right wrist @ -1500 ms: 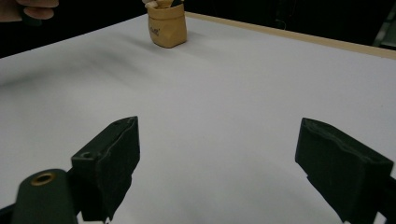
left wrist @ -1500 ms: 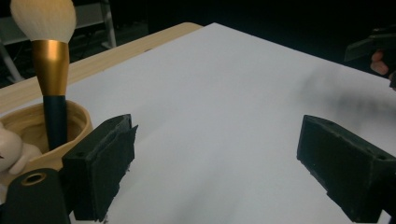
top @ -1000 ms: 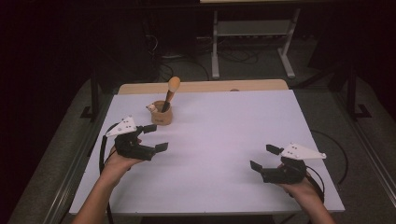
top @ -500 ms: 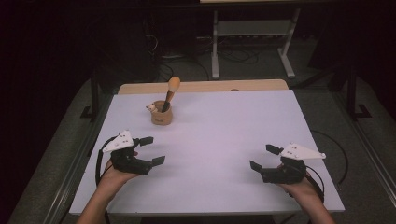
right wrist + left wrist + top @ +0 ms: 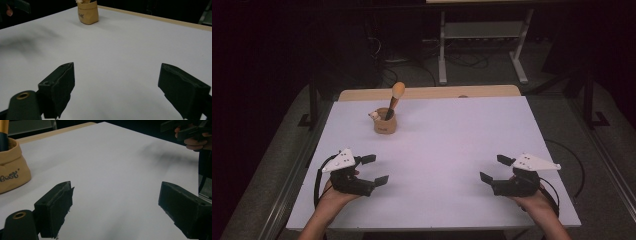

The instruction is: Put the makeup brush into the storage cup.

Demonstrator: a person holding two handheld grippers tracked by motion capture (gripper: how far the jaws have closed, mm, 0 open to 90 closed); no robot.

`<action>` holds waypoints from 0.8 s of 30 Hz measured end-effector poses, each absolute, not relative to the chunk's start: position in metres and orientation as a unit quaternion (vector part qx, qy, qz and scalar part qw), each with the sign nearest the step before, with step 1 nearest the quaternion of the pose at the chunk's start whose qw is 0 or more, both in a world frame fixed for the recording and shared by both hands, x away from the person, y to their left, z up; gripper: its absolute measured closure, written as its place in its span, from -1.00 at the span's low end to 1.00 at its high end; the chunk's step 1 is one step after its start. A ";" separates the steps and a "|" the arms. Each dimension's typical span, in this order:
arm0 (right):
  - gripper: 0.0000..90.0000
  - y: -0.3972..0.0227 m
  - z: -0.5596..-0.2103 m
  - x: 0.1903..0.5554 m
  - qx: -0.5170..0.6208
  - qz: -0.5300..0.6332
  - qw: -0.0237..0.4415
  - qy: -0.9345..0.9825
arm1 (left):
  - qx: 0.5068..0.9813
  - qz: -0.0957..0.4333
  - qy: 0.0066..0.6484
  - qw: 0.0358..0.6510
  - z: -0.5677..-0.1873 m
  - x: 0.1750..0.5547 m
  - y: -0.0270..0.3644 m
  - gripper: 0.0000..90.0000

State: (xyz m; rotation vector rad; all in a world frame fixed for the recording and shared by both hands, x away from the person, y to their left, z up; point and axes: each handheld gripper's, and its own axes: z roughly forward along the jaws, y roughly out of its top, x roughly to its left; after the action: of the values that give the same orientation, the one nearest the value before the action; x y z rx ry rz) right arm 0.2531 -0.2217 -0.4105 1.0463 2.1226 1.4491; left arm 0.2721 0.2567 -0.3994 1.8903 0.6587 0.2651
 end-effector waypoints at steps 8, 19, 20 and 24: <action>-0.70 -0.222 -0.412 0.254 0.373 0.511 0.181 0.753 | 0.800 0.105 0.276 0.523 -0.409 0.269 0.256 -0.74; -0.71 -0.223 -0.415 0.255 0.371 0.507 0.182 0.757 | 0.807 0.102 0.276 0.512 -0.415 0.270 0.254 -0.74; -0.70 -0.223 -0.415 0.256 0.371 0.507 0.182 0.757 | 0.806 0.102 0.277 0.513 -0.415 0.270 0.254 -0.74; -0.71 -0.223 -0.415 0.256 0.371 0.506 0.181 0.757 | 0.807 0.104 0.276 0.511 -0.416 0.270 0.255 -0.74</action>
State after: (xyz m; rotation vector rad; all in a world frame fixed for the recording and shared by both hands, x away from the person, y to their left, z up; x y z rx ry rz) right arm 0.2555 -0.2230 -0.4148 1.0492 2.1382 1.4305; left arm 0.2702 0.2553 -0.4156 1.9439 0.6655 0.2515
